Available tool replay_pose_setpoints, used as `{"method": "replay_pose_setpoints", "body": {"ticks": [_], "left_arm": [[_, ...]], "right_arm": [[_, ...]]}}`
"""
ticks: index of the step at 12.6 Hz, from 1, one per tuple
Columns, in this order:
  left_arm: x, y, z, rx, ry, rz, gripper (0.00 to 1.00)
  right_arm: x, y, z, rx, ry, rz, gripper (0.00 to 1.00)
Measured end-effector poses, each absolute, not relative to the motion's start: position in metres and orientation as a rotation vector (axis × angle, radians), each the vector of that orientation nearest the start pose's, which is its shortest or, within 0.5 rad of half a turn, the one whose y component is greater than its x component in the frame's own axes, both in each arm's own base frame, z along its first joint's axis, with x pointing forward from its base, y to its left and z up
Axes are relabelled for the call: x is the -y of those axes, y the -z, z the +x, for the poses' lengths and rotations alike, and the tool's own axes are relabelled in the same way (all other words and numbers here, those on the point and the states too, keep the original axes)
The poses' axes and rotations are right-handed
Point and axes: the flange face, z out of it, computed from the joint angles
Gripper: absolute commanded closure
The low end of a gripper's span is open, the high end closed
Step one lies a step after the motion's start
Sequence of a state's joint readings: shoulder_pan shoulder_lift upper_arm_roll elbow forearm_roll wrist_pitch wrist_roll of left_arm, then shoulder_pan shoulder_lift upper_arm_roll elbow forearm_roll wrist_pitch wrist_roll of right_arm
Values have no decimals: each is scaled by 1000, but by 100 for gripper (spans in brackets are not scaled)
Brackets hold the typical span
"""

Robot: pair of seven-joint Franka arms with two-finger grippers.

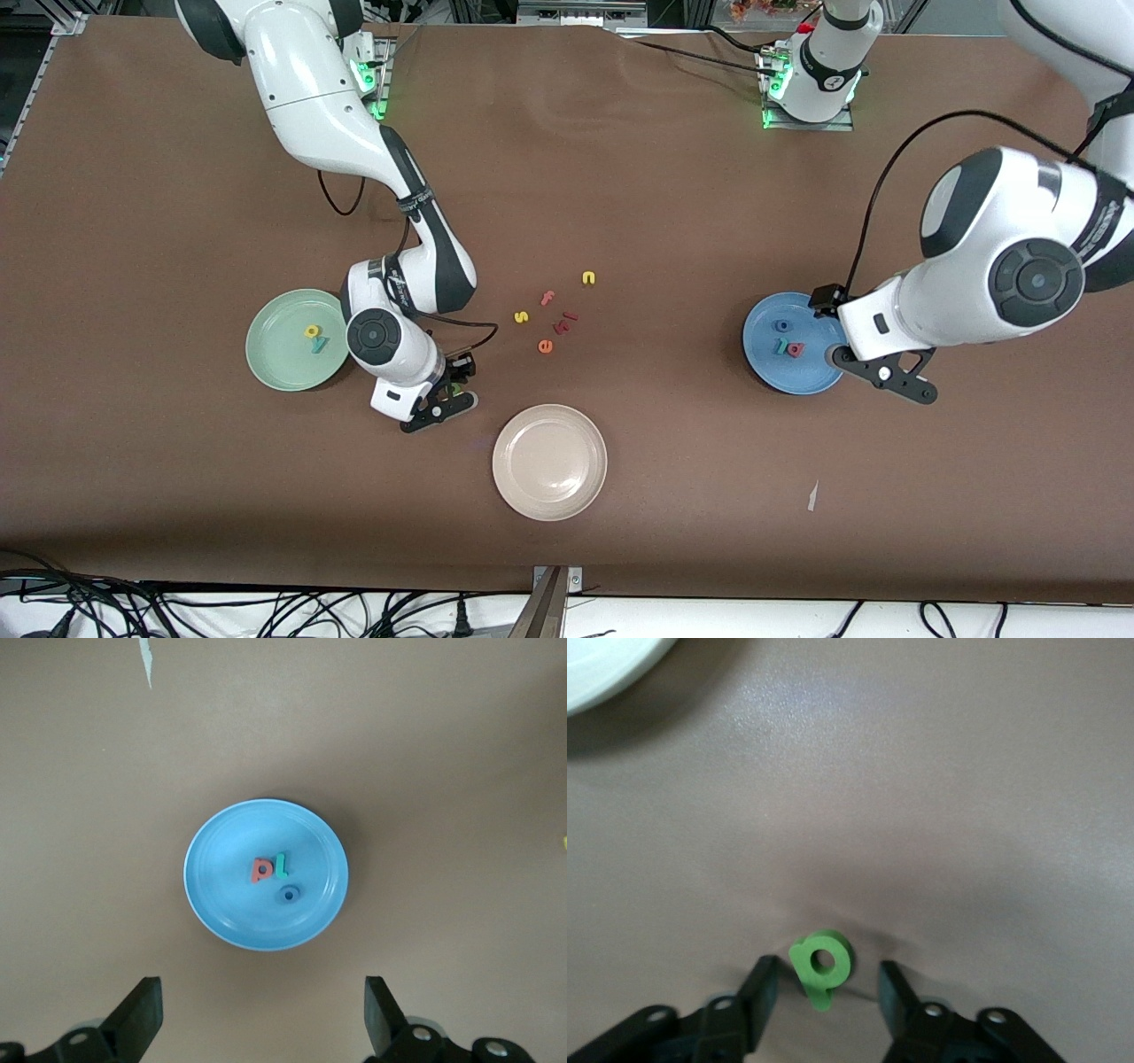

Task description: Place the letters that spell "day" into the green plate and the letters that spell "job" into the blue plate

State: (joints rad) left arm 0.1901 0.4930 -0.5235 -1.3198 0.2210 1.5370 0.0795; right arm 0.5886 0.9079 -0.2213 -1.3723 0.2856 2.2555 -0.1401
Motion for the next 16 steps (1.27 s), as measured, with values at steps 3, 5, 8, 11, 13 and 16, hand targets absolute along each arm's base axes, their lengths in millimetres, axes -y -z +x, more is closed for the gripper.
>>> {"method": "replay_pose_setpoints", "body": {"ticks": [3, 5, 8, 11, 13, 16], "left_arm": [[108, -516, 654, -514, -199, -3059, 0], [80, -548, 653, -394, -108, -3087, 0], [60, -583, 636, -275, -40, -3133, 0], [75, -596, 590, -137, -75, -3144, 0], [87, -599, 563, -104, -63, -3133, 0], [78, -593, 543, -77, 51, -3137, 0]], "right_arm": [[-302, -177, 668, 631, -4, -3029, 64], [-304, -178, 669, 634, 0, -3027, 69], [-304, -179, 669, 634, 2, -3027, 75], [-305, -181, 670, 635, 10, -3025, 76], [-305, -182, 670, 634, 10, -3025, 80], [-304, -182, 671, 632, 9, -3025, 84]]}}
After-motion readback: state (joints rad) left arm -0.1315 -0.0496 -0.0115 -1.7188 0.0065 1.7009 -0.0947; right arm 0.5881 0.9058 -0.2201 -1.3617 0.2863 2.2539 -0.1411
